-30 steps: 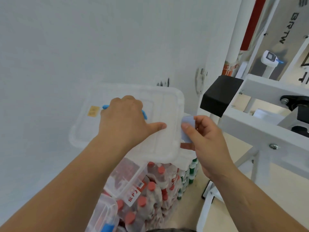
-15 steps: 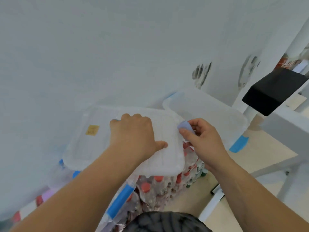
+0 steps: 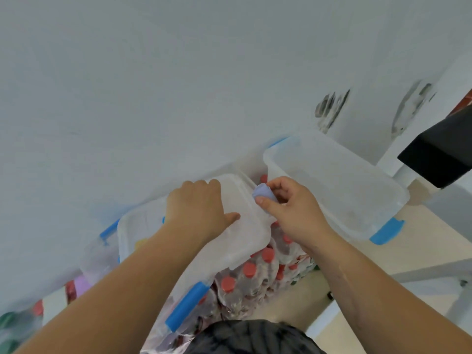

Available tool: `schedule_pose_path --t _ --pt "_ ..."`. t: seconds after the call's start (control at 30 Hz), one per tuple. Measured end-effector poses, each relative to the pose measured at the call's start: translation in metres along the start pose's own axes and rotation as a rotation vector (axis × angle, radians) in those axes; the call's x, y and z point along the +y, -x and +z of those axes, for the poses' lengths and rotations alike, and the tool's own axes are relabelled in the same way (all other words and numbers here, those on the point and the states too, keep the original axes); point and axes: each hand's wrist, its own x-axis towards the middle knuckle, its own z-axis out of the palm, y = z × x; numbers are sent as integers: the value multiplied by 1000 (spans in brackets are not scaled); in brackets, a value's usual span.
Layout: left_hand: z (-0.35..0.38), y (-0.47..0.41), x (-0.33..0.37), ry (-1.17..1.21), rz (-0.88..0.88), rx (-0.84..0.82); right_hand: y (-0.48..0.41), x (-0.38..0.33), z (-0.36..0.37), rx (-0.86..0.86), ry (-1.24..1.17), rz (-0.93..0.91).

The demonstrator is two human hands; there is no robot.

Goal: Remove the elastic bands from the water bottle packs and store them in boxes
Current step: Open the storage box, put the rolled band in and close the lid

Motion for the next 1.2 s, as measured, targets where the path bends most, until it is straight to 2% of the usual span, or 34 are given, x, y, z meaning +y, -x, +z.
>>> schedule_pose_path --t 0.17,0.33,0.5,0.7,0.83,0.93,1.0,1.13,1.2 --pt "-21 -17 26 64 189 165 -4 -10 -32 83 48 -62" --pt "-35 -47 69 115 370 215 -4 -6 -74 230 132 -39" --pt "-38 -84 107 175 508 146 2 7 -107 353 166 55" --pt "-27 -116 114 182 449 4 -11 17 -132 432 298 104" --pt "-10 -119 105 172 430 -39 -40 19 -134 363 344 145" --pt "0 -120 96 229 323 17 -71 17 -126 230 396 179" --pt "4 -121 91 282 288 -12 -92 16 -115 138 471 218" --pt "11 -124 88 348 306 -30 -131 23 -90 -9 530 305" --pt "12 -125 86 354 308 -14 -146 31 -79 -66 474 384"
